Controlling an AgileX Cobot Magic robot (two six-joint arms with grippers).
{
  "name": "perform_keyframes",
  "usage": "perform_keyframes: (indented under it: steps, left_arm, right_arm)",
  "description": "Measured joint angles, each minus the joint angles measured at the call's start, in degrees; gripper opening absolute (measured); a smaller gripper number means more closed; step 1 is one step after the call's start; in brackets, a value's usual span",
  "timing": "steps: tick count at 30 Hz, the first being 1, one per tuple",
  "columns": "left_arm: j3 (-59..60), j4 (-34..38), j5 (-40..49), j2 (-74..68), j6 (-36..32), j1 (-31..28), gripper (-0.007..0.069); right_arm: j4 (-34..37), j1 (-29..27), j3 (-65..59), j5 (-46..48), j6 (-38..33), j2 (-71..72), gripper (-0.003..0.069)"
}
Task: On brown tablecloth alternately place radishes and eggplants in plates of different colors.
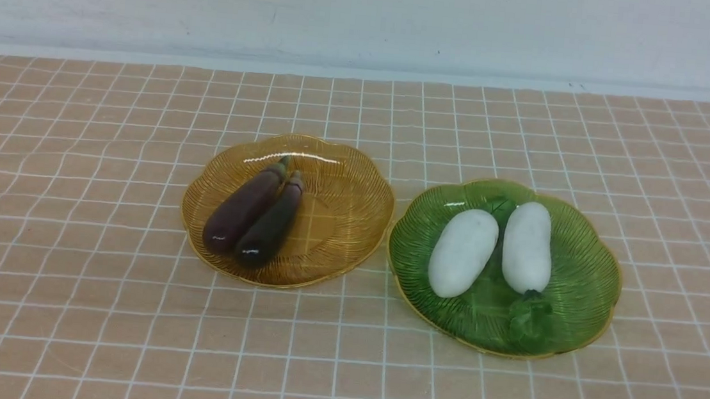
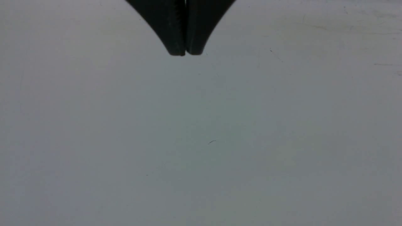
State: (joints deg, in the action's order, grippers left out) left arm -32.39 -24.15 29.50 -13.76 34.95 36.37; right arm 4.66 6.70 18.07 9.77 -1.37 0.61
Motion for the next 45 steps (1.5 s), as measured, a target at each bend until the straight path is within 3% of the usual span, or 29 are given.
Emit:
perform_keyframes:
  steps: [5, 11, 17, 21, 28, 45]
  left_arm:
    - [0.86, -0.51, -0.05, 0.07, -1.96, 0.00, -0.0004]
    - [4.86, 4.96, -1.52, 2.75, -11.73, -2.15, -0.0004]
    - [14.40, 18.98, -5.71, 9.77, -29.01, -16.00, -0.0004]
    - [21.12, 23.80, -8.43, 13.47, -35.97, -24.12, -0.0004]
    - [30.41, 25.37, -9.28, 14.45, -38.59, -32.12, -0.0004]
    - [33.99, 25.26, -7.81, 14.45, -38.78, -32.35, -0.0004]
  right_arm:
    - [0.00, 0.00, 0.00, 0.13, 0.00, 0.00, -0.0015]
    - [0.00, 0.00, 0.00, 0.13, -0.05, 0.00, -0.0015]
    - [0.00, 0.00, 0.00, 0.18, -0.05, 0.00, -0.0015]
    - [0.00, 0.00, 0.00, 0.18, -0.05, 0.00, -0.0015]
    - [0.00, 0.00, 0.00, 0.18, -0.05, 0.00, -0.0015]
    - [-0.11, 0.00, 0.00, 0.25, -0.05, 0.00, -0.0015]
